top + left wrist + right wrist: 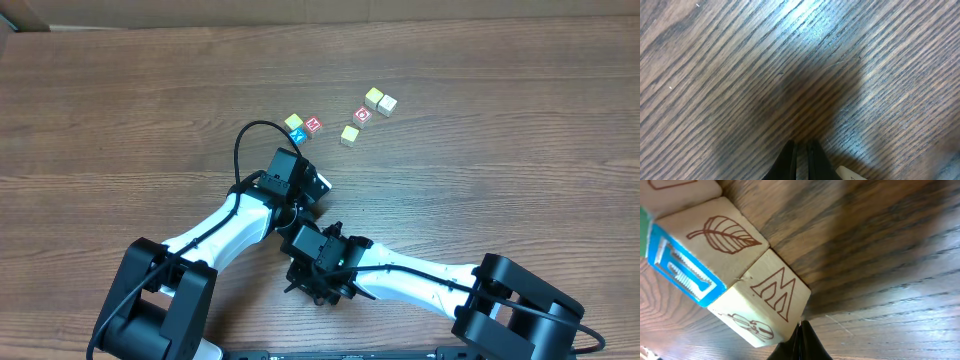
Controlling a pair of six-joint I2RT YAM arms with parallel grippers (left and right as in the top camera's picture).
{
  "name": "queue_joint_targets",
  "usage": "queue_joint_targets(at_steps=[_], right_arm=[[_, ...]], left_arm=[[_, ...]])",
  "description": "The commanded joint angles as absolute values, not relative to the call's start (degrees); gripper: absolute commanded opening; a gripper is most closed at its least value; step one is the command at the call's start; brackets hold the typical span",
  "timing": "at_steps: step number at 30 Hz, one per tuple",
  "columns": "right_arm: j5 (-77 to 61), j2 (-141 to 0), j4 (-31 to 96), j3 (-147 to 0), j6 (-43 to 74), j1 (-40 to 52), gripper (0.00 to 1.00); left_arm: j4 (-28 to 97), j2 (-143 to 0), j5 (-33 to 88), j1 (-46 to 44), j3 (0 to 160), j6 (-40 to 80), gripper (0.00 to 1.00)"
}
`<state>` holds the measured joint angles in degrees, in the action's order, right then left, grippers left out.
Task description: Flip 5 blocks
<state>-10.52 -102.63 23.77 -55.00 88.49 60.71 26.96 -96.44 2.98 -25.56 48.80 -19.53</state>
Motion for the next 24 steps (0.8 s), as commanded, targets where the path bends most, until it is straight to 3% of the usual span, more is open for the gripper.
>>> queue_joint_targets(at_steps=[1, 24], right_arm=[[-6.5, -102.7, 21.8, -55.7, 88.6, 60.1, 0.04], [-6.5, -102.7, 21.7, -55.7, 88.6, 60.1, 0.04]], left_arm=[[28.4, -98.1, 7.6, -27.5, 47.6, -19.5, 0.04], [28.0, -98.1, 8.7, -27.5, 47.6, -19.5, 0.04]])
